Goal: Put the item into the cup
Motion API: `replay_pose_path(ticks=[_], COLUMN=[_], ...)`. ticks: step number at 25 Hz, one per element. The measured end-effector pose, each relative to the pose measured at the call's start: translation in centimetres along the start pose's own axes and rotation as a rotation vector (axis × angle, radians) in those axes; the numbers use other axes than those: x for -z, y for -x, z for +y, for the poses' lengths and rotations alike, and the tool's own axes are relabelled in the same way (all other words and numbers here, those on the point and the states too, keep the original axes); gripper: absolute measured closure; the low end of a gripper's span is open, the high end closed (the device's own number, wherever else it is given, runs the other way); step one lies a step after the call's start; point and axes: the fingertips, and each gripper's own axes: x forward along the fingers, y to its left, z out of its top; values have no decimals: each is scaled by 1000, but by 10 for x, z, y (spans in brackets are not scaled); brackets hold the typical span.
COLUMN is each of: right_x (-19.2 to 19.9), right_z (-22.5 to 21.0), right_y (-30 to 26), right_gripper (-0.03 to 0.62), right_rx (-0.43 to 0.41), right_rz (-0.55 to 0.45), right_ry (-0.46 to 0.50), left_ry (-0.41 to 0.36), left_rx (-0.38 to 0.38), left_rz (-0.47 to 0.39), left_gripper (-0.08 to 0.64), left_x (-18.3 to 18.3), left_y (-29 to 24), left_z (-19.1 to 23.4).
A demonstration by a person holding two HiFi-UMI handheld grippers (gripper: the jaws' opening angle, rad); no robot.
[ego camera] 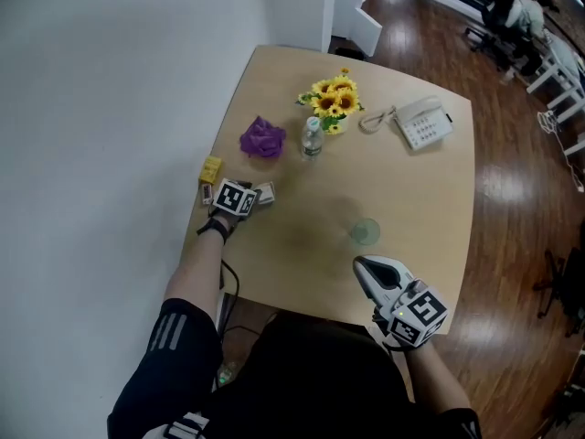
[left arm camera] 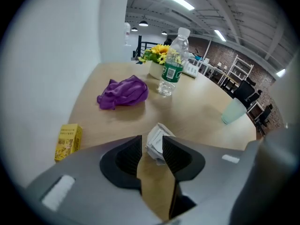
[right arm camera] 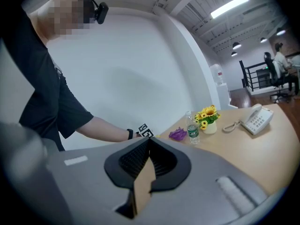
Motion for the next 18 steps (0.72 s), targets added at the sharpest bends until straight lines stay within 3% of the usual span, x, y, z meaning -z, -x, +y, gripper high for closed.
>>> replay_pose_path(ticks=[6, 18], right_x=[4, 5], right_z=[-13, -20], right_y=[1, 0], right_gripper=[584, 584], right_rx=[9, 16], right_rz=[15, 8], right_ry=[-18, -32], left_ry=[63, 28], left_rx=[24, 66], left_rz=[39, 83], left_gripper=[435, 516], left_x=[6, 13], left_y=[-16, -26], left_z=[8, -5])
